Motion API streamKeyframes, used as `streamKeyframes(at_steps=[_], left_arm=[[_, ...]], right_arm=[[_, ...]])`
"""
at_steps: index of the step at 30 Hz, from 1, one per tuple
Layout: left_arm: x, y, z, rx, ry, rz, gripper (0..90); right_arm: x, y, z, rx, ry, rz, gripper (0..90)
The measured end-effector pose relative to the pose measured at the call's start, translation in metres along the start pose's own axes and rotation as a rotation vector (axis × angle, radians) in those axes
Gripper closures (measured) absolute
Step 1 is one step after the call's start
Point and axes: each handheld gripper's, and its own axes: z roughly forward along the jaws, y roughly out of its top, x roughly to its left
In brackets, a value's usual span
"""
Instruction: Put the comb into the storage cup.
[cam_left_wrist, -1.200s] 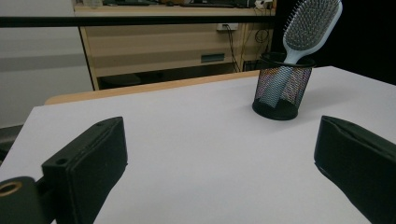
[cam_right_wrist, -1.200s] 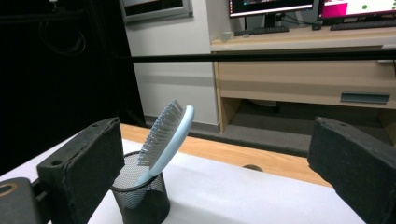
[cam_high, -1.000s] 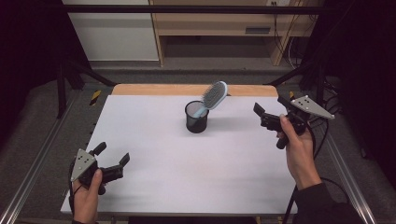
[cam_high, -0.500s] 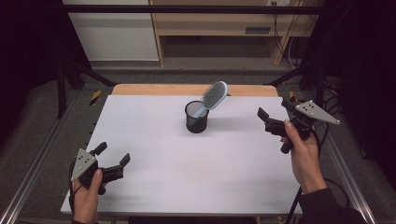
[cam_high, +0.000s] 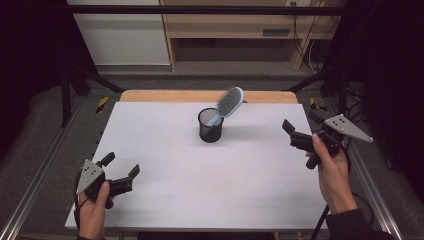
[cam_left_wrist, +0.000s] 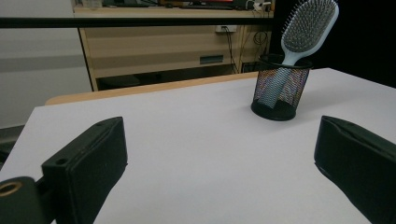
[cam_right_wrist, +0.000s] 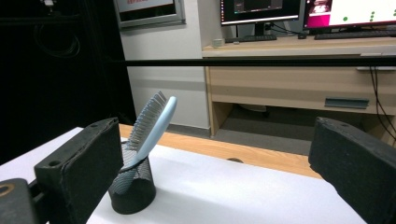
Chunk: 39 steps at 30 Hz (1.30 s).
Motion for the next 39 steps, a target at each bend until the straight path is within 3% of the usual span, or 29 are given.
streamKeyframes(at_steps=[27,39], left_arm=[[-0.002,0.0,0.0,-0.002,-0.014,0.005,2.6],[-0.002,-0.001,0.001,0.0,-0.018,0.005,2.6]], right_arm=[[-0.022,-0.032,-0.032,0.02,-0.038,-0.007,2.5],[-0.022,-0.051,-0.04,0.023,-0.041,-0.015,2.9]])
